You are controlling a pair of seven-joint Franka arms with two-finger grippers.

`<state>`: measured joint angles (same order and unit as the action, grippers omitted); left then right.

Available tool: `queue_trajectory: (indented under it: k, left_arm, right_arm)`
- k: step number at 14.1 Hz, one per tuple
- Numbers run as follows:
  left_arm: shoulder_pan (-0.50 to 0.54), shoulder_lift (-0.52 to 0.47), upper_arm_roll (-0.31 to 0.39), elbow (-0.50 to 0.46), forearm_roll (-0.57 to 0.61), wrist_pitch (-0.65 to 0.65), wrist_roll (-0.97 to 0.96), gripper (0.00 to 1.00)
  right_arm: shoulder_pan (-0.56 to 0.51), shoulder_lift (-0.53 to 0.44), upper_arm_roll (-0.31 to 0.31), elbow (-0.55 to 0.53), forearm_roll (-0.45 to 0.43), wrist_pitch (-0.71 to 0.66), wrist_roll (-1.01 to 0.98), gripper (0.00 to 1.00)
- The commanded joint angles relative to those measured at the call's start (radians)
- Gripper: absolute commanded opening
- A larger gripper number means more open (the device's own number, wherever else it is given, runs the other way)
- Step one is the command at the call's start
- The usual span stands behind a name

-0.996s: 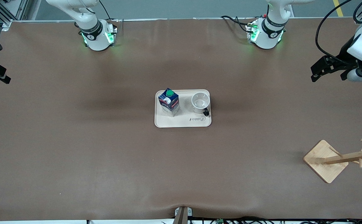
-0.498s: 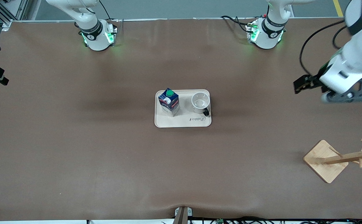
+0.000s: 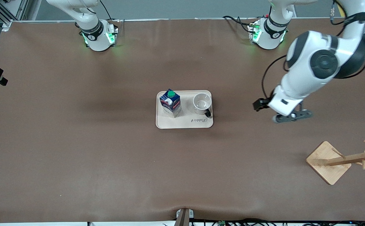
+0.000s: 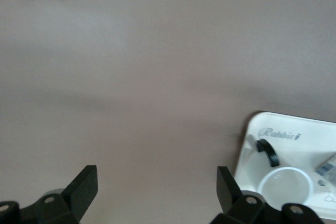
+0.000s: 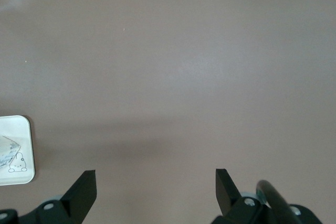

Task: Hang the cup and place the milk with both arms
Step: 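Move the left gripper over the white mug on the tray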

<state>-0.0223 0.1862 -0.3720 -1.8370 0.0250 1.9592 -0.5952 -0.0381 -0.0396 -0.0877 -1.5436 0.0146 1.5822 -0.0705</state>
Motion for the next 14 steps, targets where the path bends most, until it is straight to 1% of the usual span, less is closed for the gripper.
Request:
queue_trajectory:
  k: [1,4,7,9,11,12,14]
  left_arm:
    - [-0.062,0.016,-0.025,-0.025,0.013,0.059,-0.150,1.00]
    - [-0.148,0.056,-0.024,-0.039,0.019,0.118,-0.279,1.00]
    - [-0.194,0.094,-0.024,-0.079,0.019,0.222,-0.382,1.00]
    - [-0.241,0.139,-0.021,-0.082,0.027,0.253,-0.480,1.00]
    - [-0.263,0.179,-0.025,-0.083,0.099,0.265,-0.567,1.00]
    - [-0.274,0.205,-0.025,-0.082,0.108,0.268,-0.592,0.99]
    - [-0.300,0.239,-0.024,-0.088,0.111,0.302,-0.623,0.93]
  right_arm:
    - [-0.009,0.003,0.005,0.031,0.010,-0.043,-0.006,1.00]
    - [-0.008,0.001,0.005,0.031,0.012,-0.059,-0.005,1.00]
    - [-0.009,0.004,0.005,0.031,0.010,-0.050,-0.003,1.00]
    - [-0.011,0.007,0.005,0.031,0.012,-0.041,-0.003,1.00]
    - [-0.013,0.012,0.005,0.031,0.012,-0.001,0.000,1.00]
    - [-0.013,0.023,0.005,0.031,0.012,0.015,-0.002,1.00]
    - [-0.016,0.032,0.005,0.031,0.012,0.034,-0.002,1.00]
